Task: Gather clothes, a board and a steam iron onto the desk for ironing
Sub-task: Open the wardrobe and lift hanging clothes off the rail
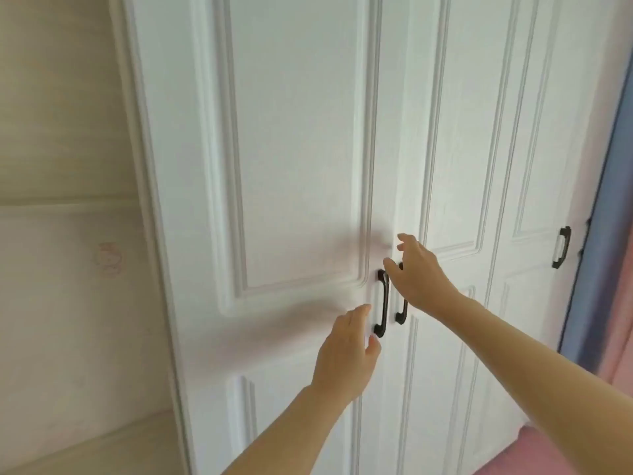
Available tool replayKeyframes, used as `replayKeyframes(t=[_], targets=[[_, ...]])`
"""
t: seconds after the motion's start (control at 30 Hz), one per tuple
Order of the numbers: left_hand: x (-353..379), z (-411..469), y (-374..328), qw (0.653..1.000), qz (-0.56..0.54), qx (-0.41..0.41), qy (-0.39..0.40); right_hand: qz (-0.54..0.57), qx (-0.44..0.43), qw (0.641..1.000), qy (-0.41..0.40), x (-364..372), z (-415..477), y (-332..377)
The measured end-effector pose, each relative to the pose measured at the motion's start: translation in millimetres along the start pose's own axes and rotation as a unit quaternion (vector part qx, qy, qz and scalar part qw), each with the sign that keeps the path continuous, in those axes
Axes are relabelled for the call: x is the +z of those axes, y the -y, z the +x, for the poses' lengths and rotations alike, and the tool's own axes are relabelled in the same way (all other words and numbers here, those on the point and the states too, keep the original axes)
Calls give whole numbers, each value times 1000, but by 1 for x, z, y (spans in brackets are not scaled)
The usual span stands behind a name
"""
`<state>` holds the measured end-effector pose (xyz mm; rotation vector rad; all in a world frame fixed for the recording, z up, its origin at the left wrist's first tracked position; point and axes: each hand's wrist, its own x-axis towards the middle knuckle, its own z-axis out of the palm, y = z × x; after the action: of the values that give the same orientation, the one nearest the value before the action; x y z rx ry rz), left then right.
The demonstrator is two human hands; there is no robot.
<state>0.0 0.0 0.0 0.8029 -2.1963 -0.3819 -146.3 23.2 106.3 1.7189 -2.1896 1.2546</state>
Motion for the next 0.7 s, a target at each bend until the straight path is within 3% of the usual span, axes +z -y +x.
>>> replayKeyframes(t=[0.2,0.33,0.47,0.7], targets=[[36,34,-14,988,-126,-91,-15,92,30,995,16,1,26,-14],[52,45,-21,978,-172,-110,-48,141,34,989,-5,-1,36,-19],[58,50,-23,974,-169,-105,-107,190,27,981,-17,-3,41,-20],[67,46,-22,980,-125,-88,-128,254,9,967,-18,3,48,-25]])
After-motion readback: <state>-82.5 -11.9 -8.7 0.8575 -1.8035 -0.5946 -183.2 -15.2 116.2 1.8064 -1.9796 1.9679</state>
